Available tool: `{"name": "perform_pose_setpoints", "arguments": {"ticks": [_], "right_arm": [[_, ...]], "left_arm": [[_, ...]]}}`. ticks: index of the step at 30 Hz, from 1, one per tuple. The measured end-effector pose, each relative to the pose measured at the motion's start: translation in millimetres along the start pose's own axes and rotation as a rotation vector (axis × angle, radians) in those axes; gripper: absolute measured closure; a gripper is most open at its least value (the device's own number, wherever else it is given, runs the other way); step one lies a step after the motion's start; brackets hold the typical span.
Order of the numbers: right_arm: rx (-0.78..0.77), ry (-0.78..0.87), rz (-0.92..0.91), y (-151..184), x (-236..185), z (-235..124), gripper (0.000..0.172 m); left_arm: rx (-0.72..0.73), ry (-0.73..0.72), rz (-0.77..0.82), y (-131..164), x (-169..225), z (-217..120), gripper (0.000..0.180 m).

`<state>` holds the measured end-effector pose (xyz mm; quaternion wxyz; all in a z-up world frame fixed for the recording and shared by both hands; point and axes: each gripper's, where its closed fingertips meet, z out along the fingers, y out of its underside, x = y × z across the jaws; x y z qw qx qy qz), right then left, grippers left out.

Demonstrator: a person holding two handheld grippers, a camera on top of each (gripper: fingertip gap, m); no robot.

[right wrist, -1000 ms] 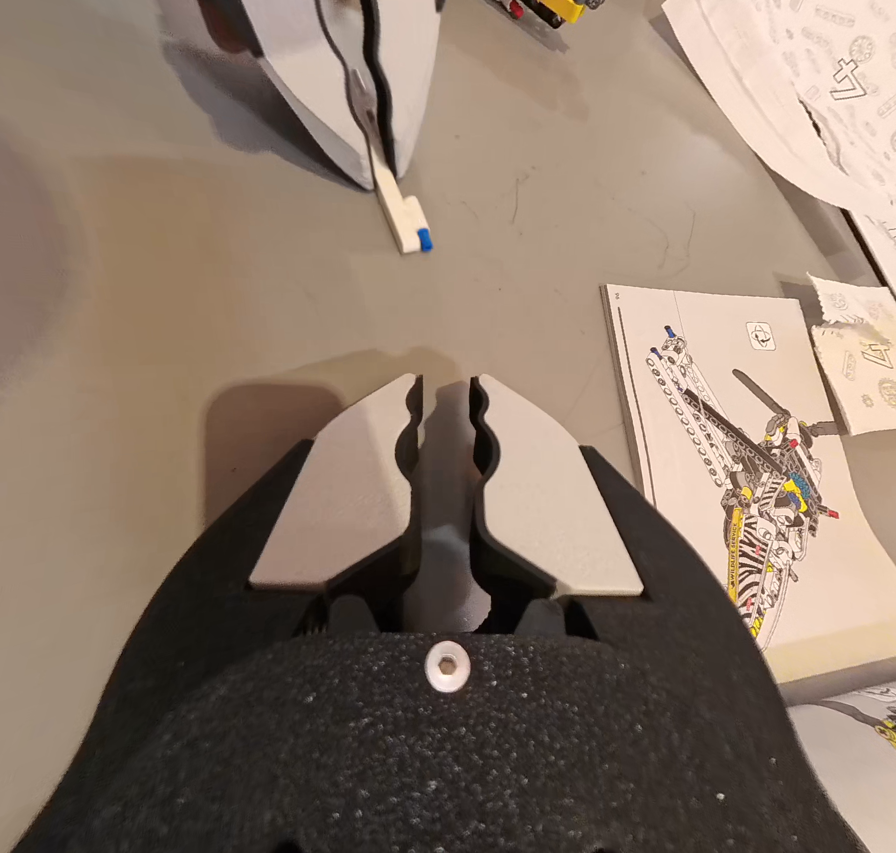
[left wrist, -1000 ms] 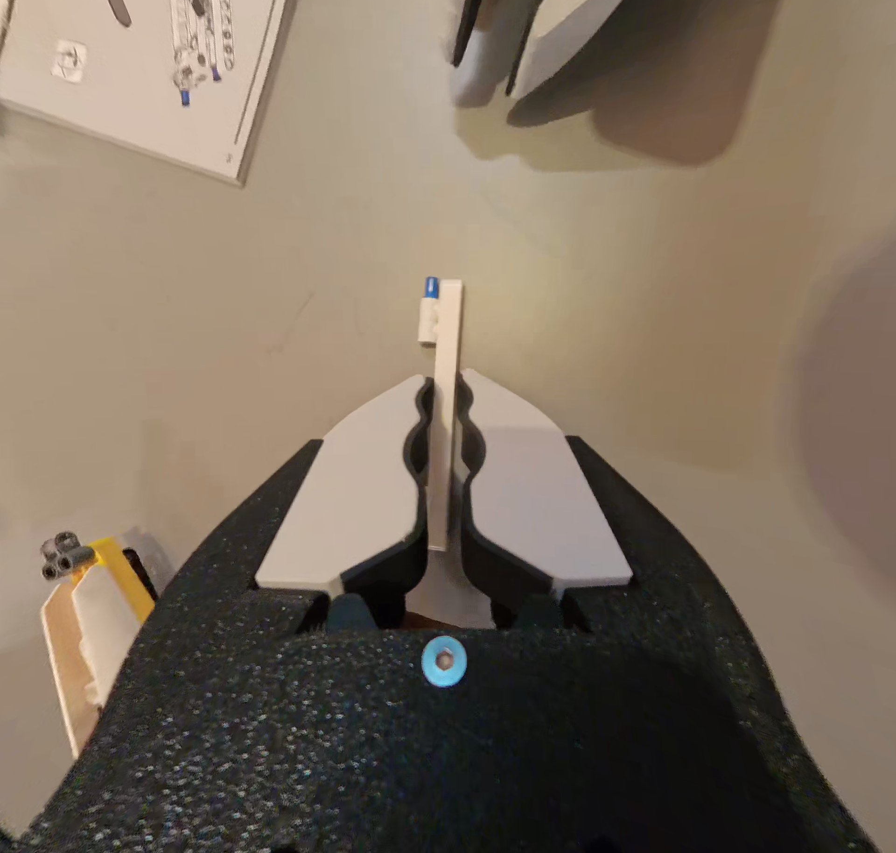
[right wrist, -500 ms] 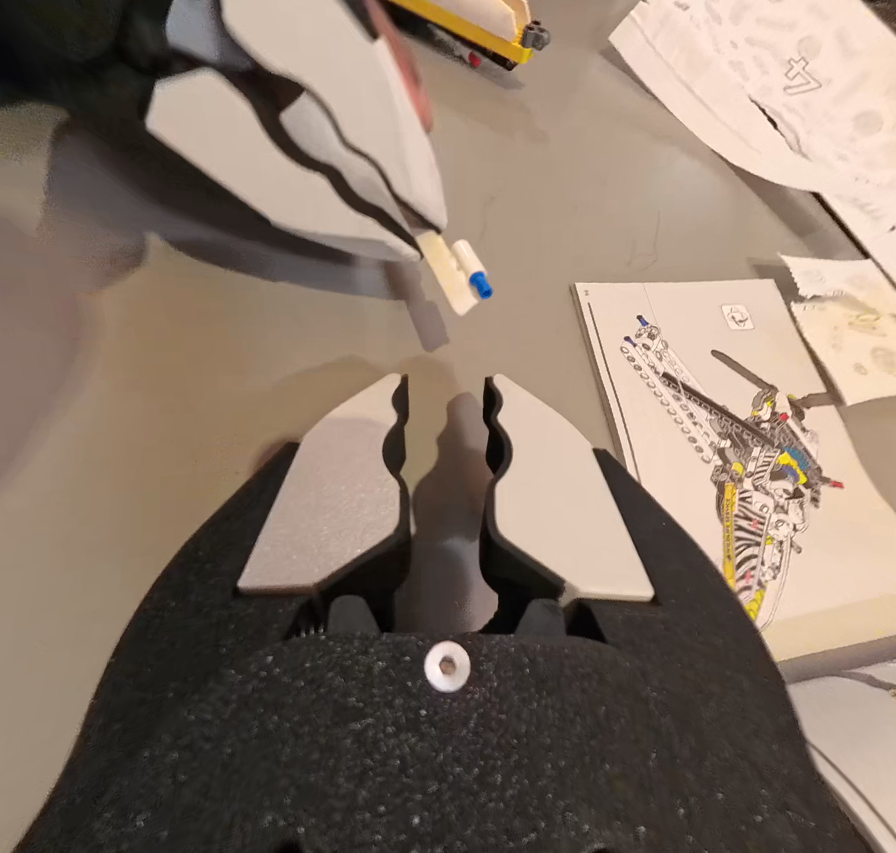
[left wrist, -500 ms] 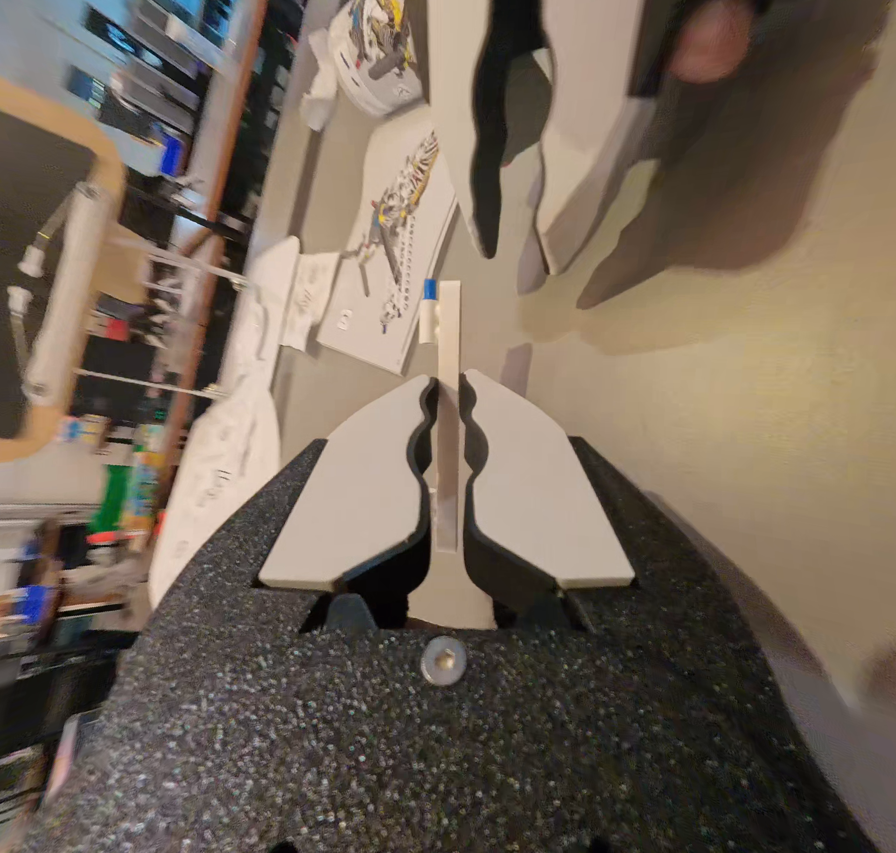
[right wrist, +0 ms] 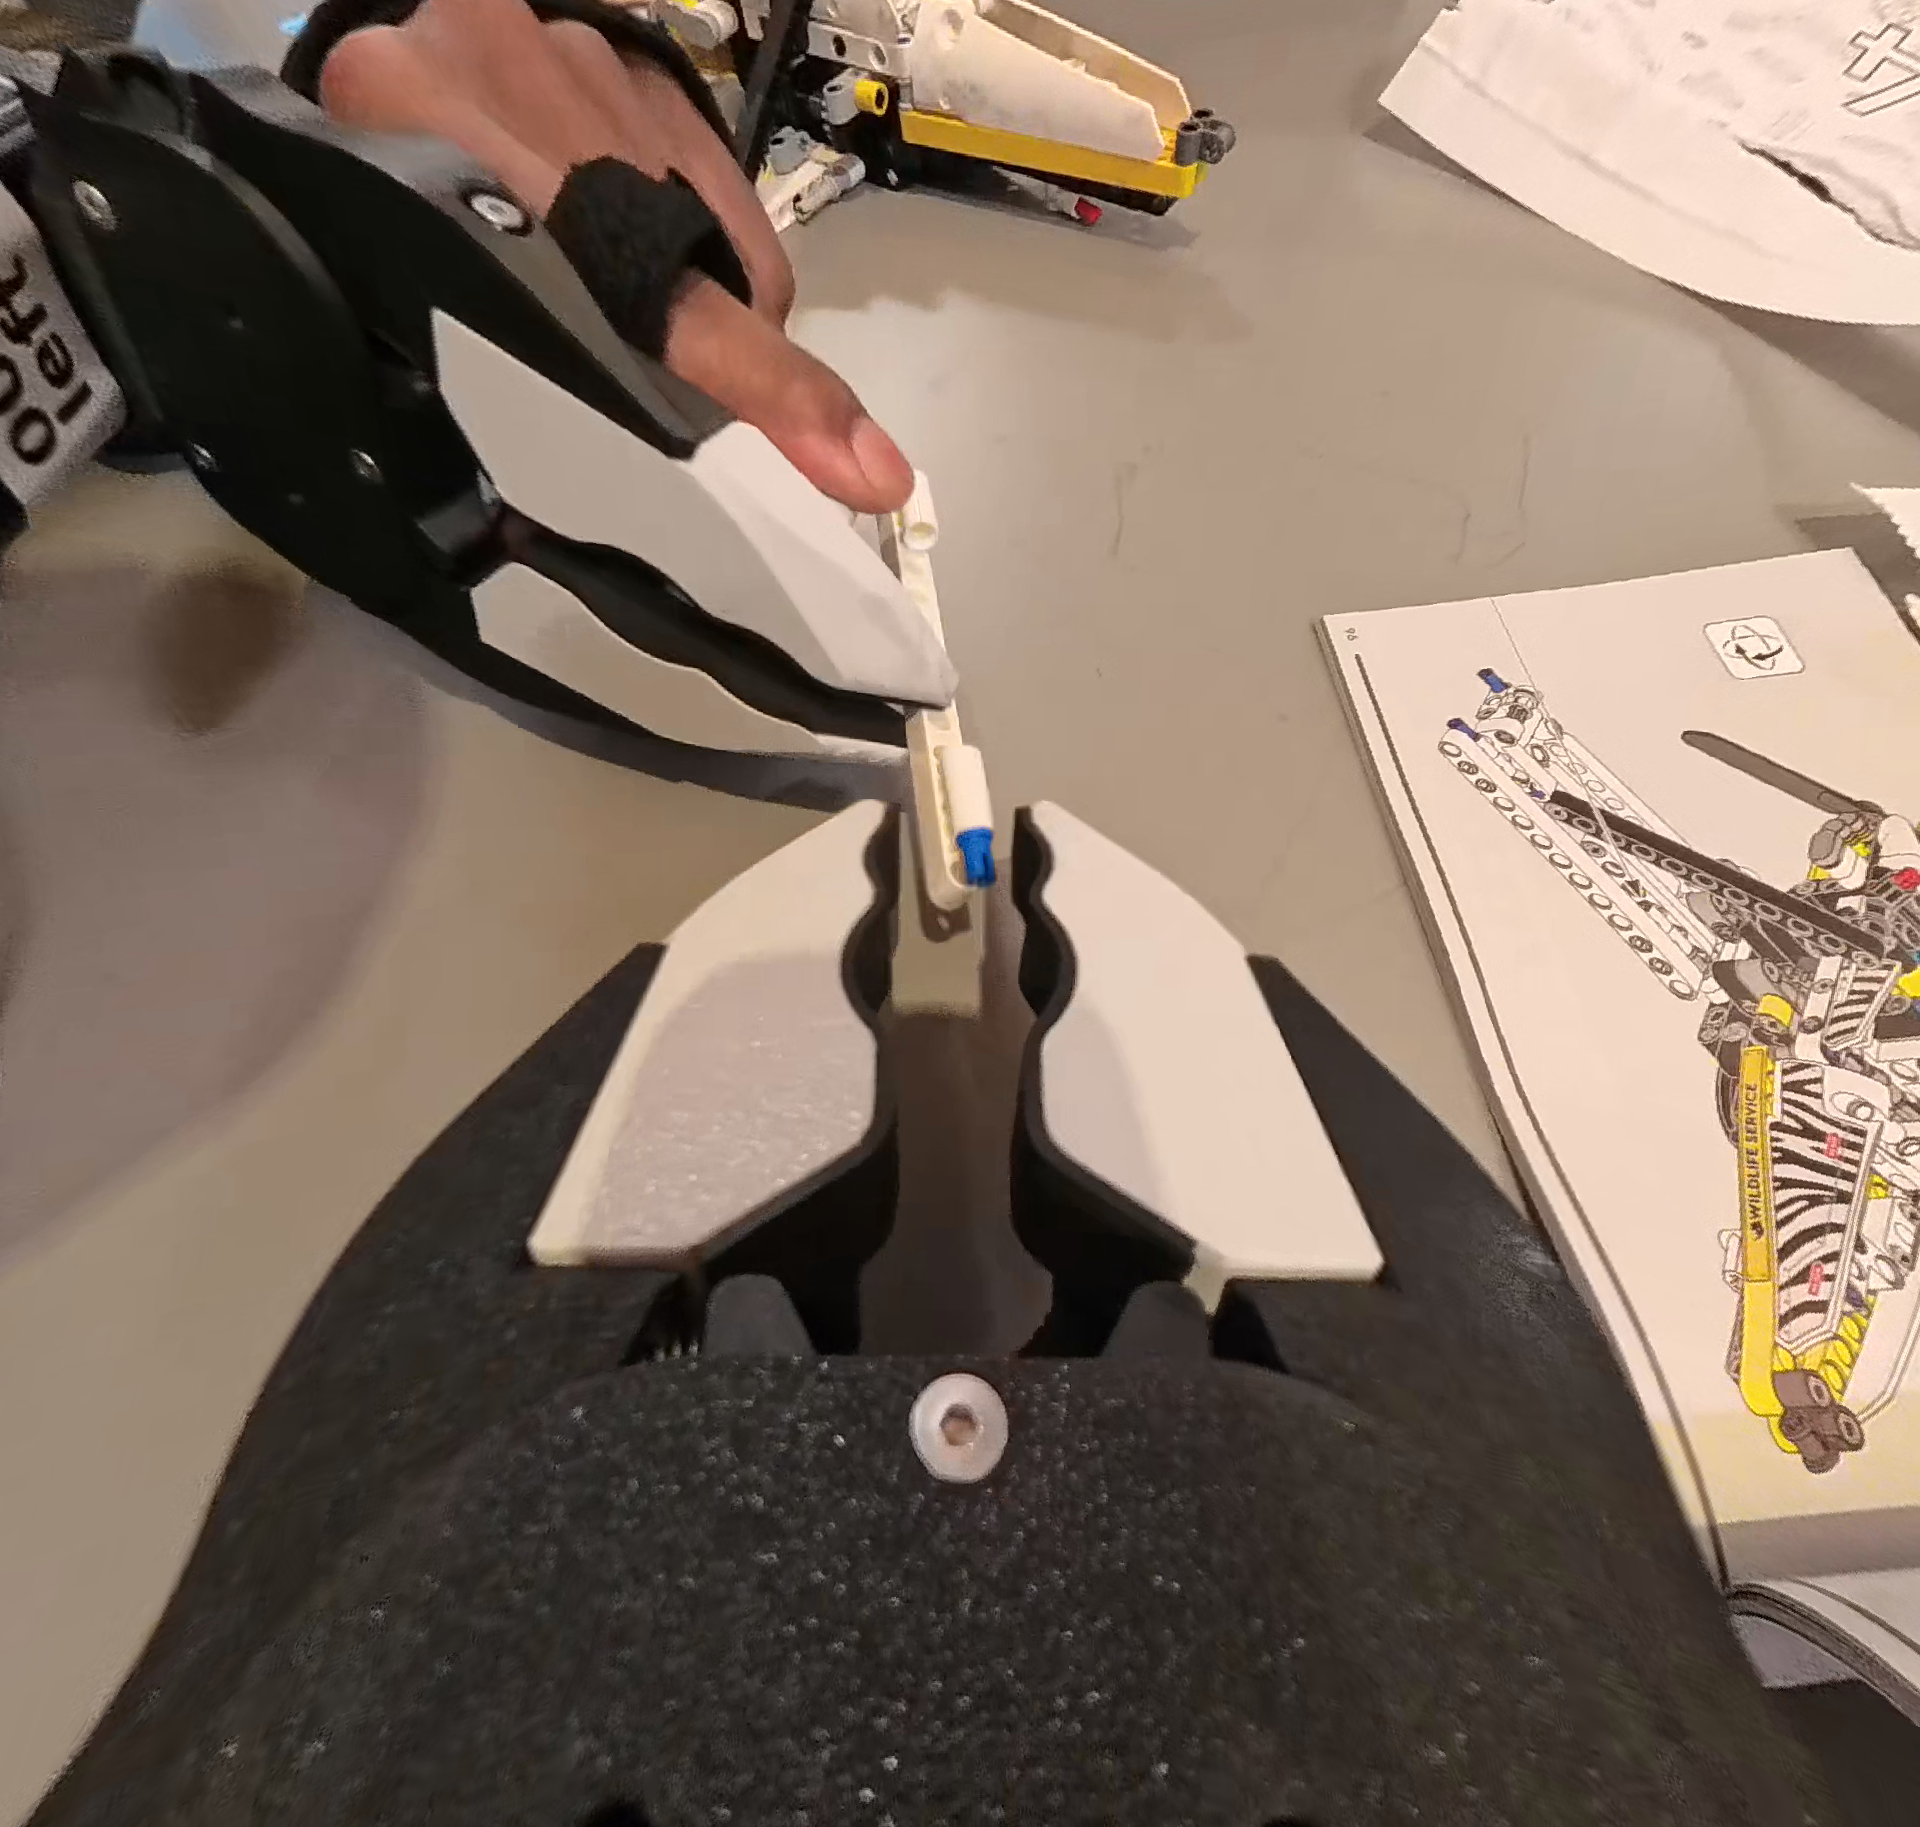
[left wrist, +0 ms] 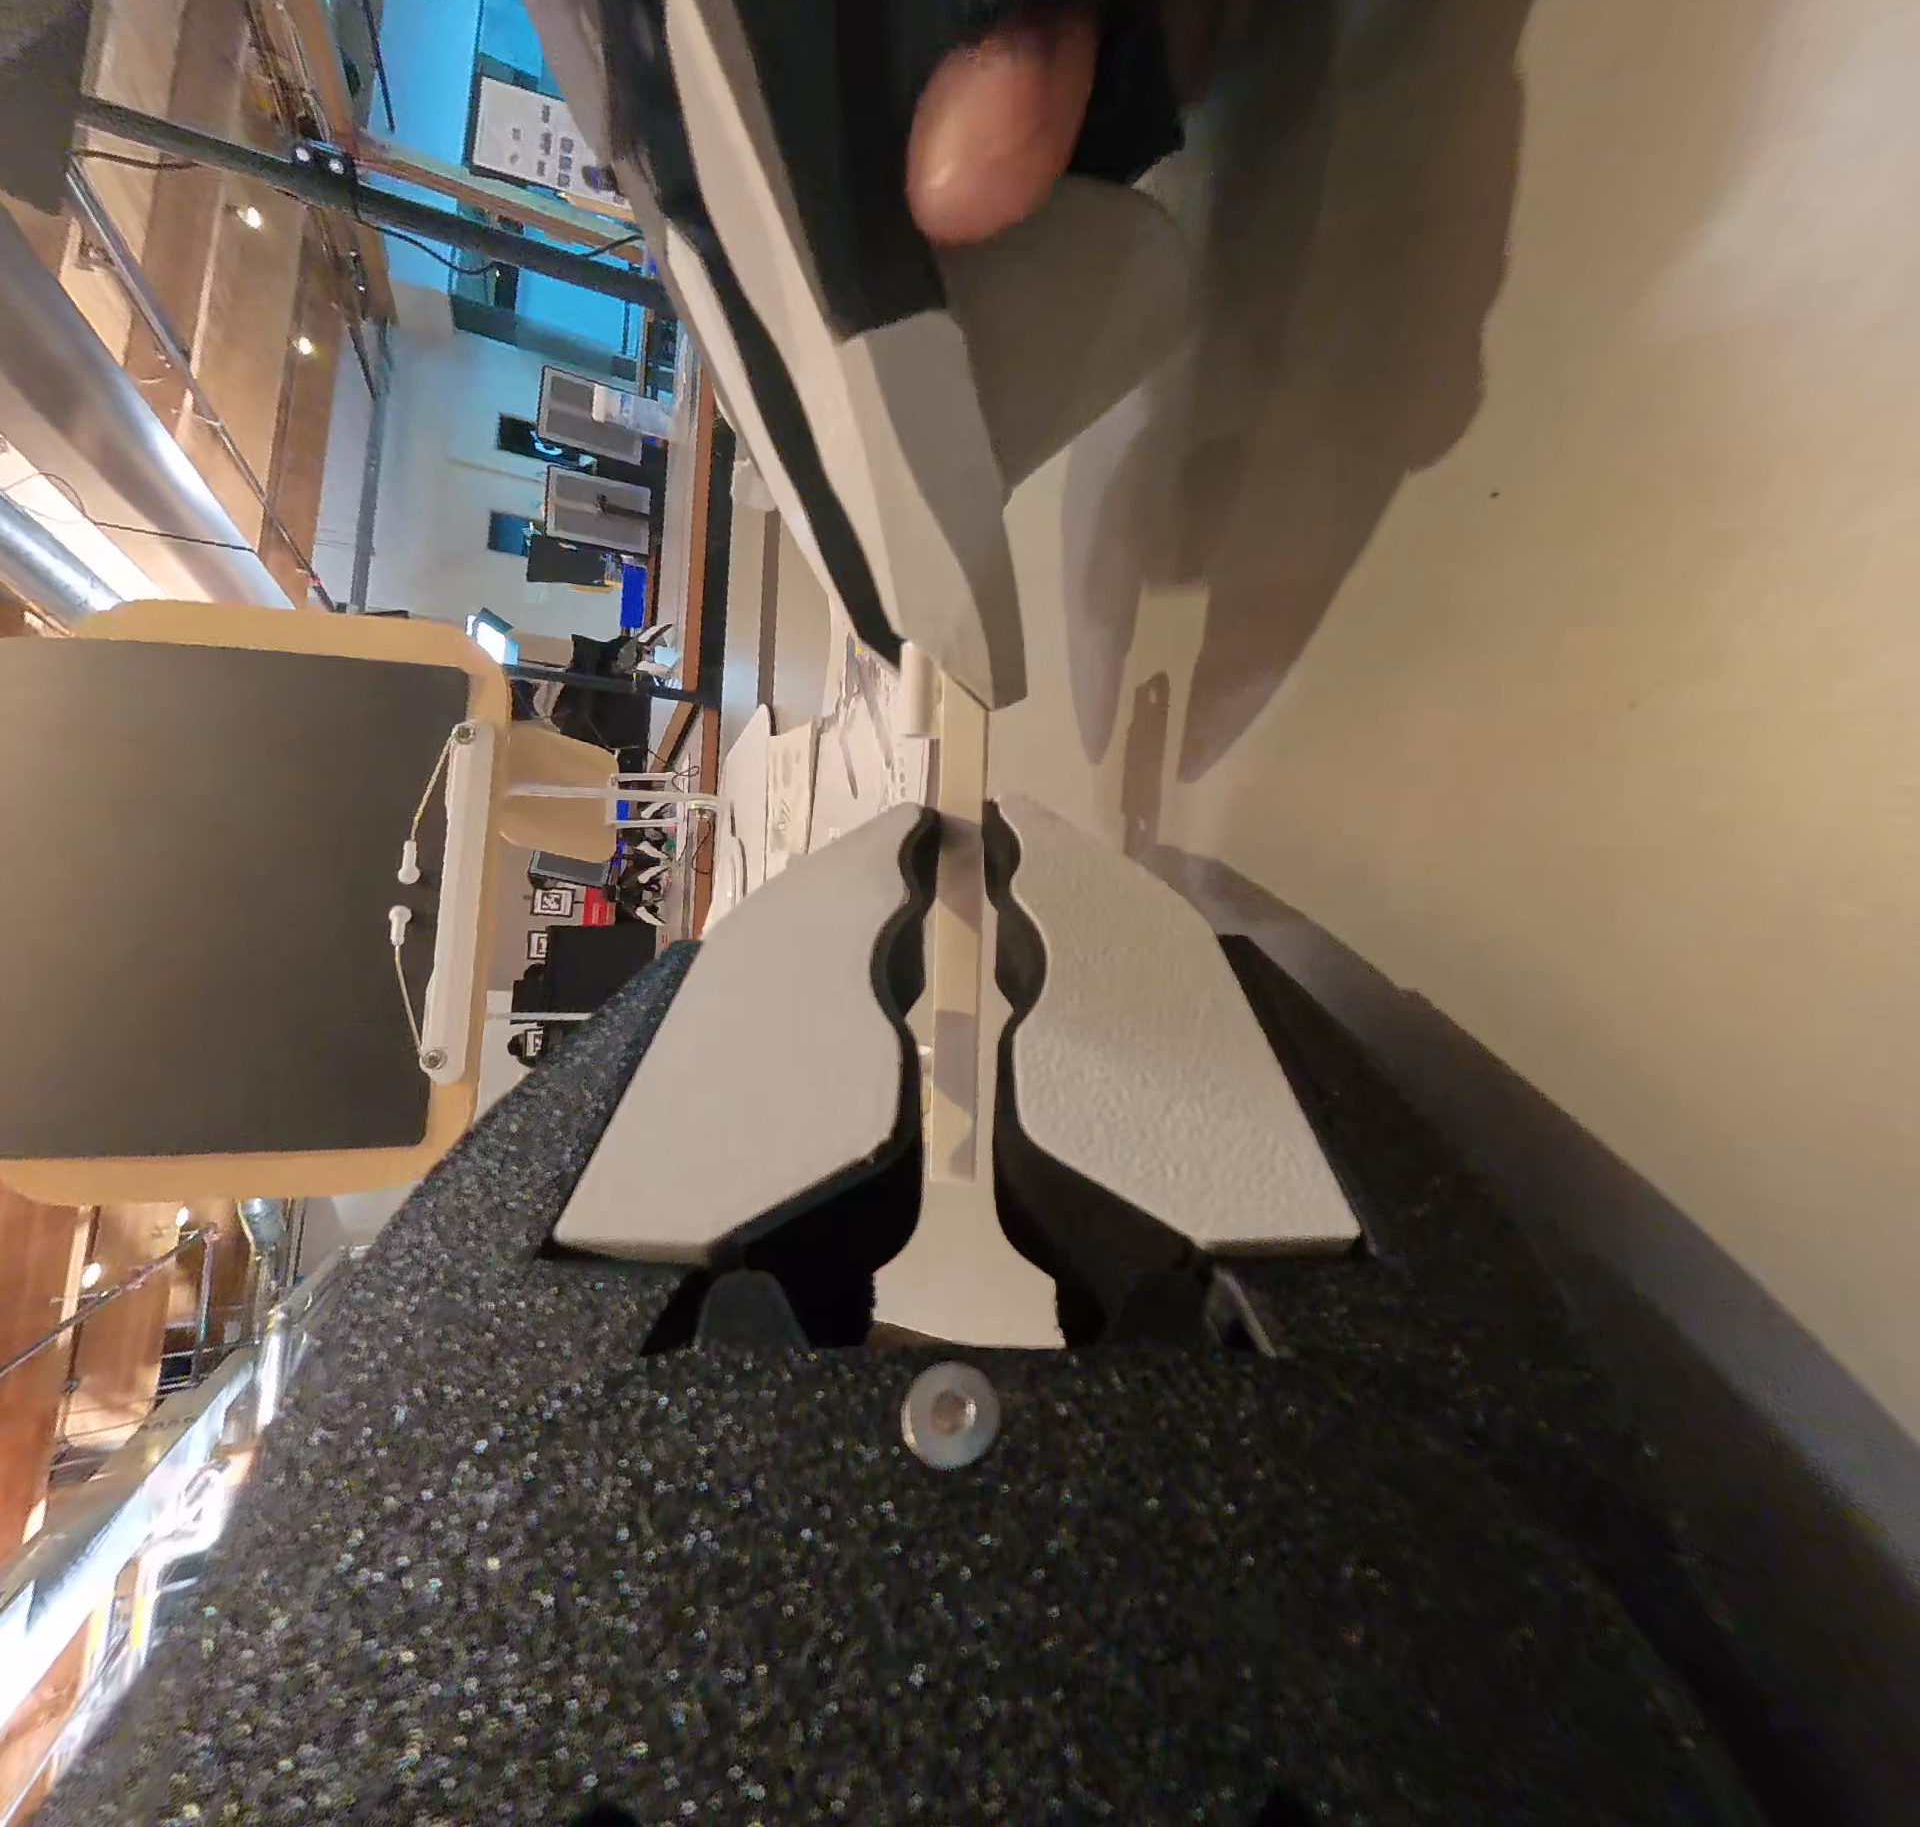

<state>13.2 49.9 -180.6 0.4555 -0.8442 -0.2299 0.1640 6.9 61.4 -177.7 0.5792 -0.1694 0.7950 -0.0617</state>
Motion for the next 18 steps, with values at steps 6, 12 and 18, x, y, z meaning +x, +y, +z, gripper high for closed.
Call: {"name": "perform_pose_setpoints", "arguments": {"ticks": [6,12,18], "right_arm": [[-0.02,0.006,-0.037,2.8,-2.8,1.7,0.164],[-0.026,-0.011,-0.038,4.2,-3.4,0.9,0.164],[-0.078,0.02,-0.241,12.6,-6.1,3.3,0.164]], "left_arm": [[-0.007,0.007,0.008,0.9,4.2,2.5,0.169],[0.076,0.096,-0.133,-6.2,5.4,-2.8,0.158],[0.172,0.326,-0.539,-18.7,-2.0,-10.6,0.142]]}}
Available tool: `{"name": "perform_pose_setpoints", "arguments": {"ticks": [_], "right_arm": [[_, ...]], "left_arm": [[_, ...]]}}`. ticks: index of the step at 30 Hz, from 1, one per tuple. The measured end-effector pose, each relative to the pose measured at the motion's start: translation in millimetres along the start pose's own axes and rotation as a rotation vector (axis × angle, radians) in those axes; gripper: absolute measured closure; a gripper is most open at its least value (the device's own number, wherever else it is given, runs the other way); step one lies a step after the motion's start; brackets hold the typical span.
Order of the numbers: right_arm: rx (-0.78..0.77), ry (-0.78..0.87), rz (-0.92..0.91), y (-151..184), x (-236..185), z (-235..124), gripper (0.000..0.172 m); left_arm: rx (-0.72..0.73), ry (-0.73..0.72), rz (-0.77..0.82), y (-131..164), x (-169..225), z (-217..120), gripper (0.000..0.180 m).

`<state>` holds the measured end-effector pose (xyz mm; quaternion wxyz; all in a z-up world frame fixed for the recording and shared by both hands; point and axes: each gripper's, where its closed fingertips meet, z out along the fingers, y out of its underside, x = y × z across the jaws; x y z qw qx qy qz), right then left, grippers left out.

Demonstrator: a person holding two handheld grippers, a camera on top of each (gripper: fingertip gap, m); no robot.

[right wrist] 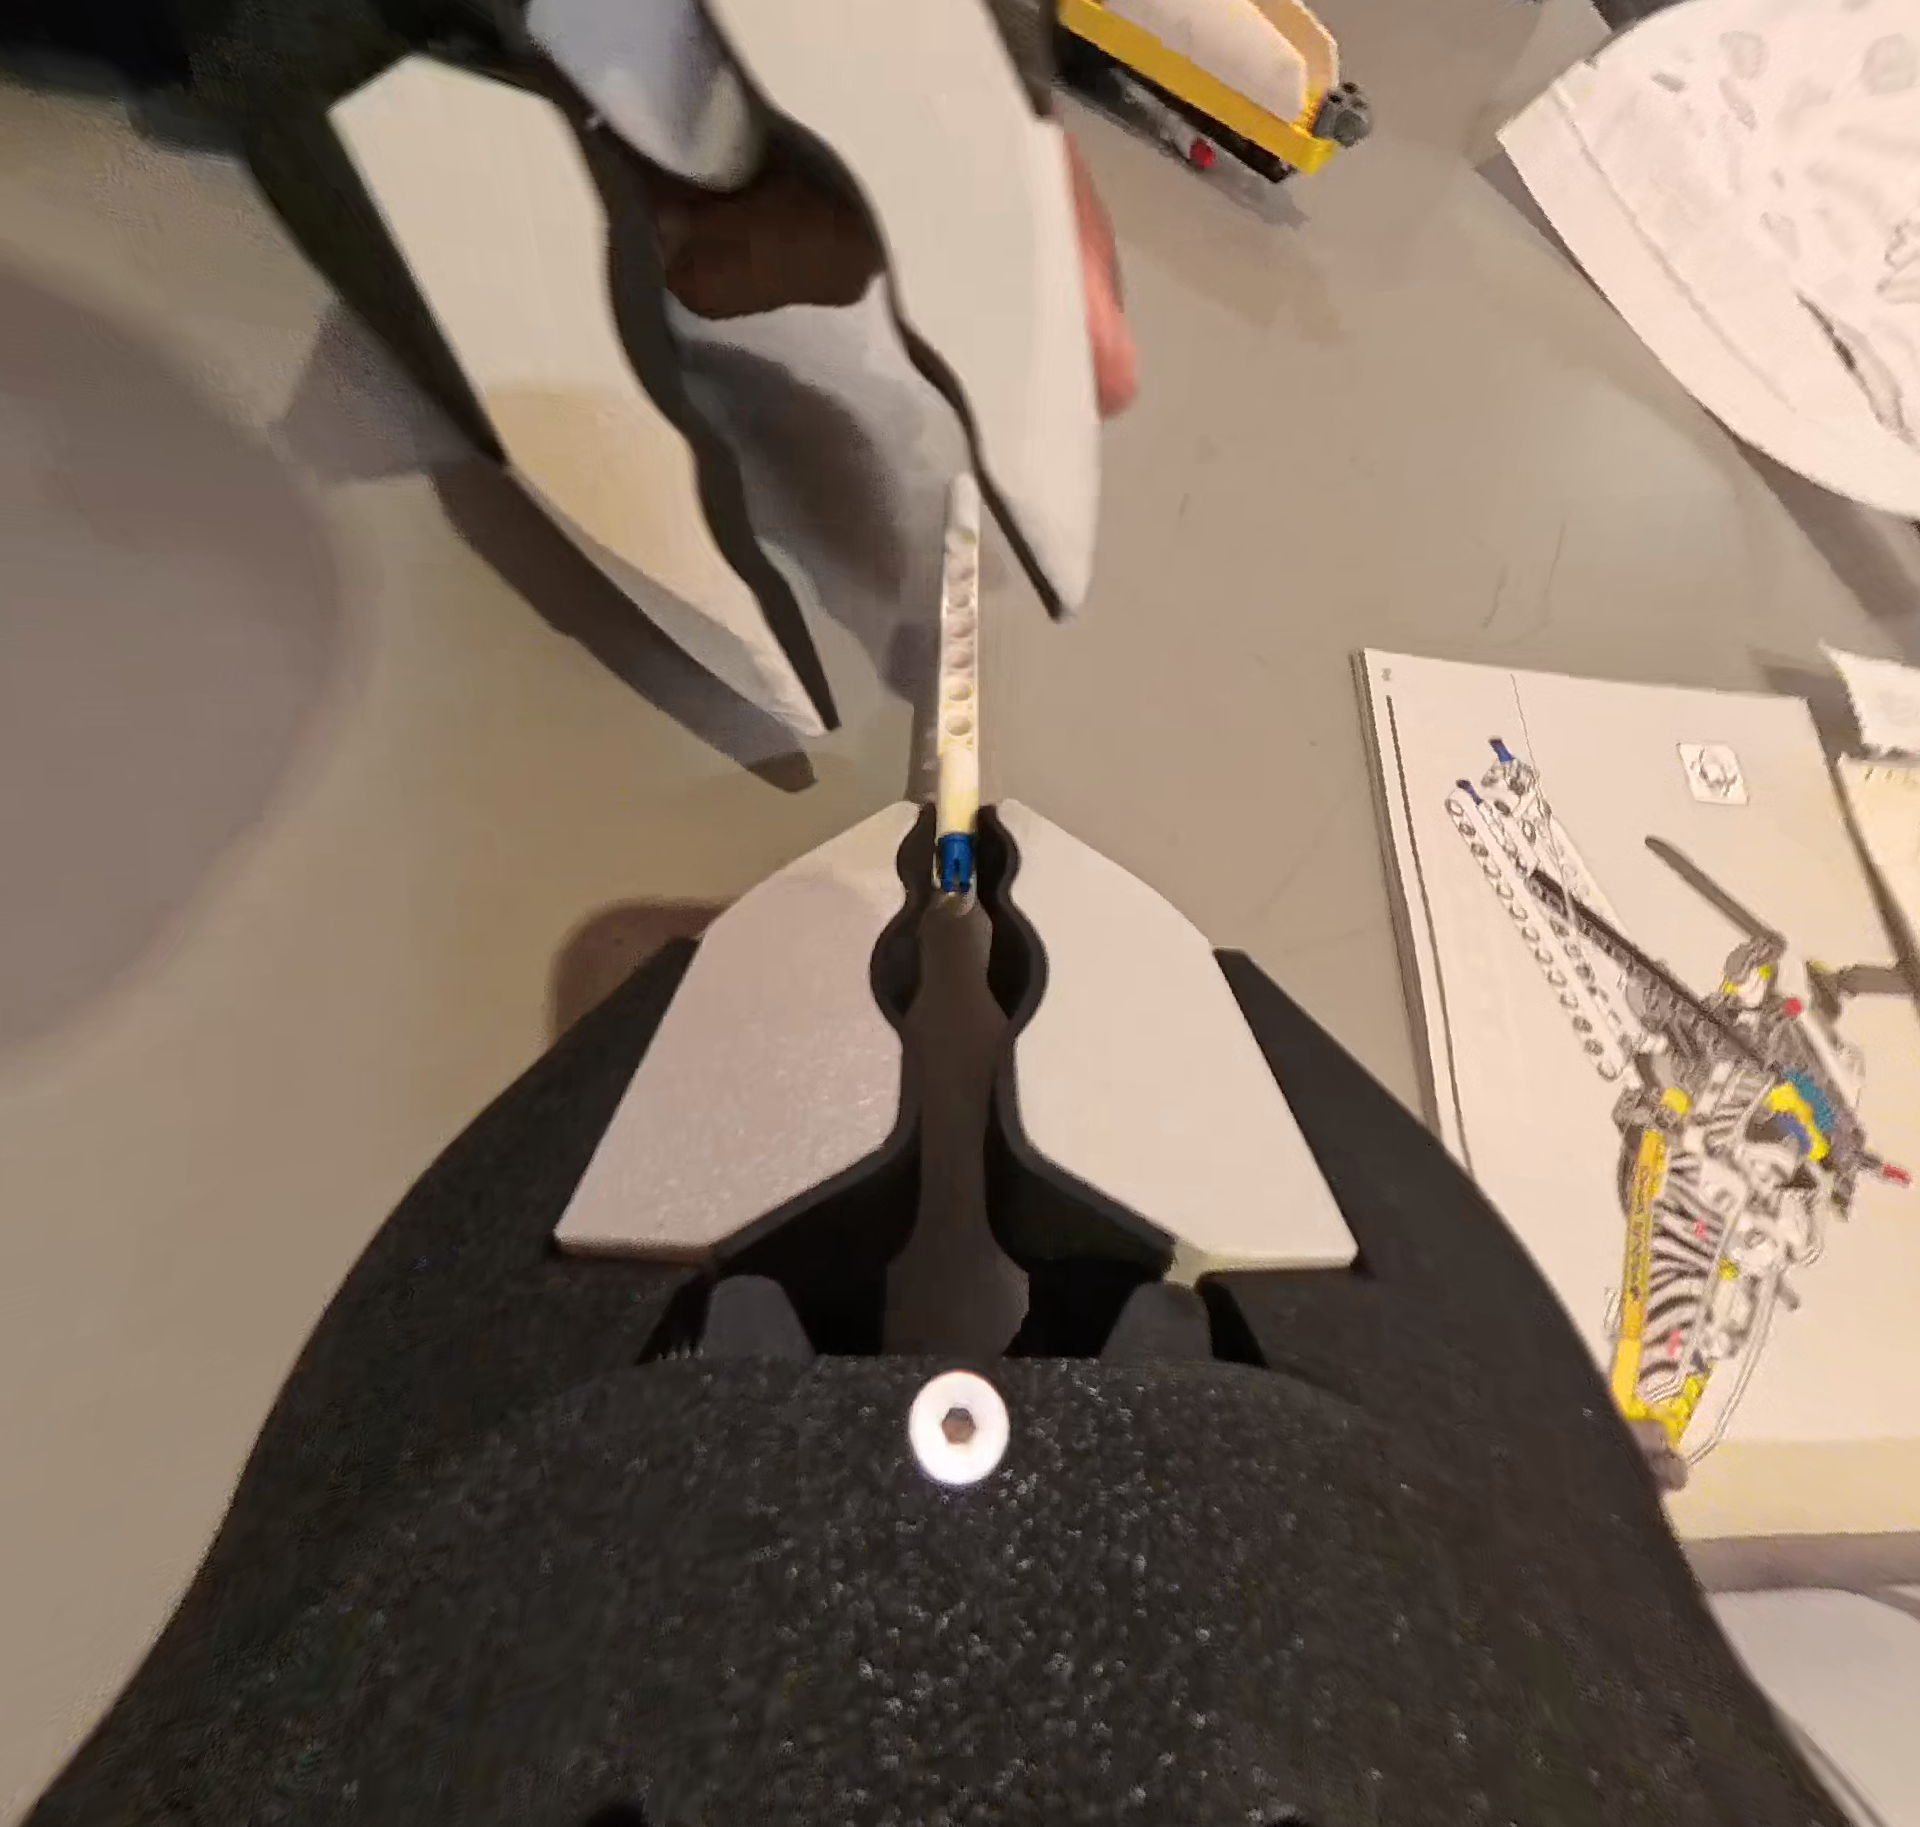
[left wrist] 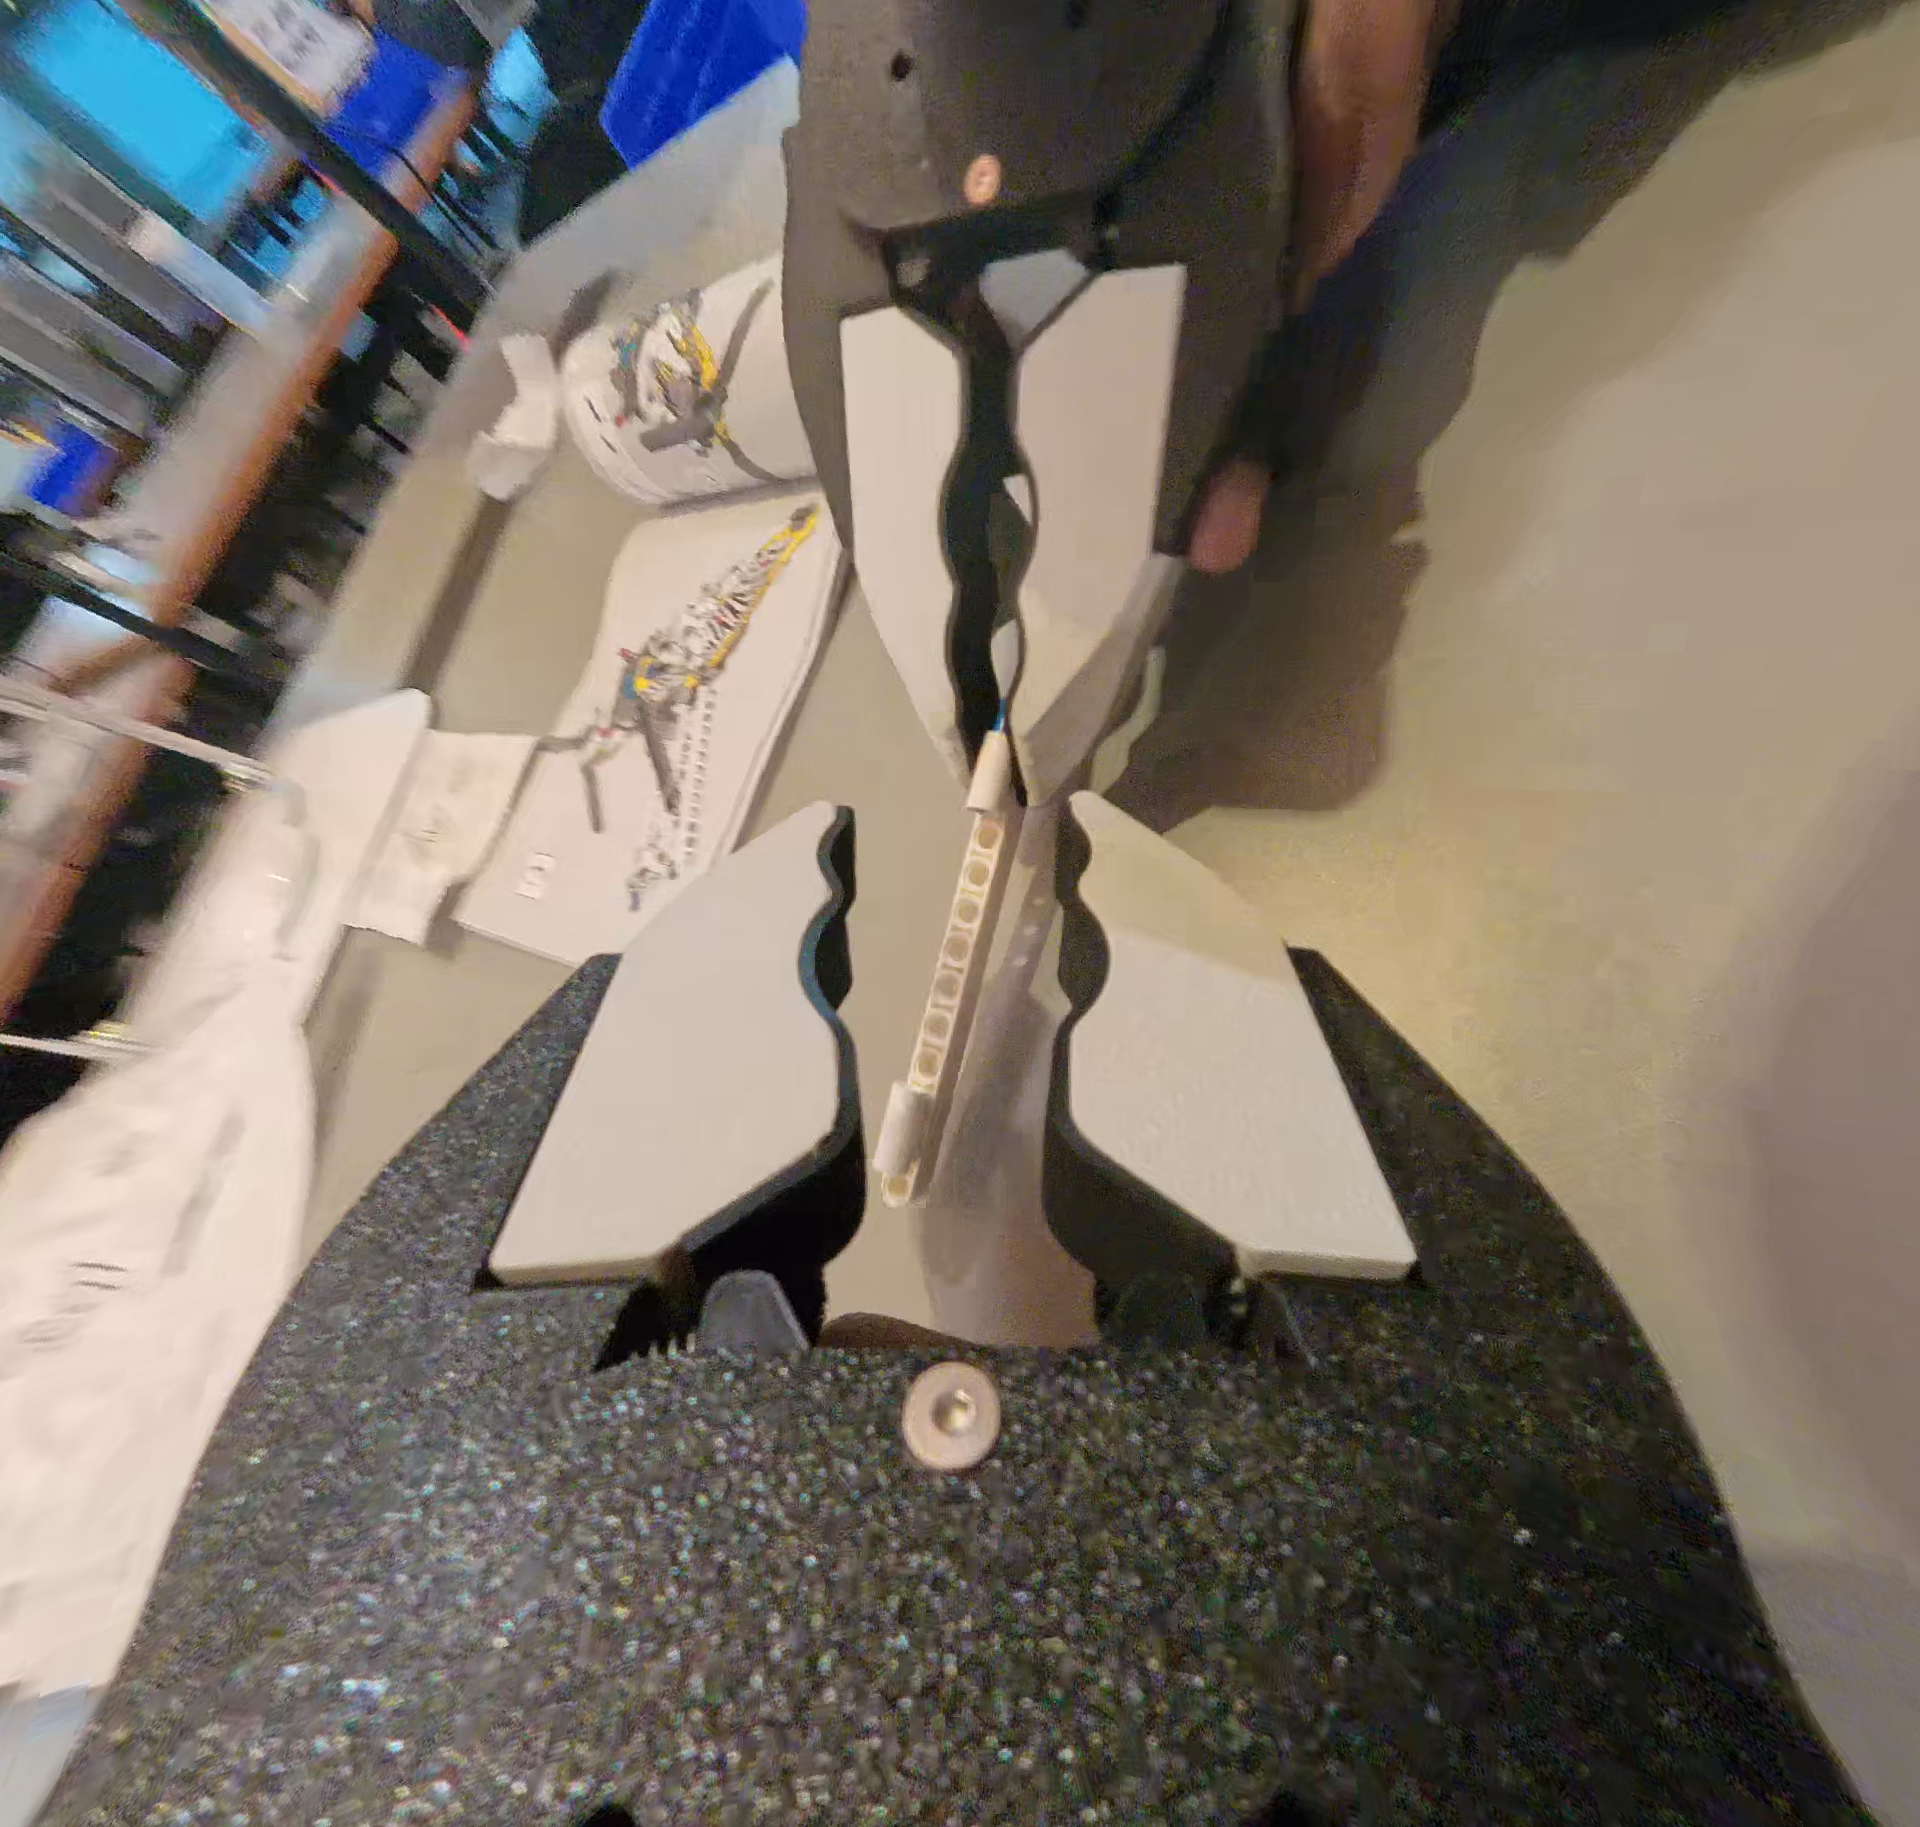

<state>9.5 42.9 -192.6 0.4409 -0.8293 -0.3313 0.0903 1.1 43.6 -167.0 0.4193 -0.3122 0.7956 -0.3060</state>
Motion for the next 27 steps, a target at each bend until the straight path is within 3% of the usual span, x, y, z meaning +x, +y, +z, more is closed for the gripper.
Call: {"name": "perform_pose_setpoints", "arguments": {"ticks": [2,7,10,18,27], "right_arm": [[0.001,0.009,-0.082,-1.0,-4.2,0.9,0.164],[0.008,0.023,-0.195,-2.4,-10.8,3.4,0.164],[0.007,0.024,-0.203,-2.1,-10.7,3.5,0.164],[0.029,0.071,-0.237,0.2,-1.1,-2.5,0.155],[0.071,0.074,-0.301,-6.2,-6.4,-5.2,0.163]], "left_arm": [[-0.044,0.048,-0.042,5.7,4.7,3.8,0.141],[-0.187,0.074,0.058,26.9,18.7,13.1,0.152],[-0.174,0.033,0.08,24.5,17.9,16.7,0.169],[-0.165,-0.087,0.109,26.8,6.9,17.2,0.171],[-0.163,-0.066,0.124,25.8,11.2,16.1,0.171]]}}
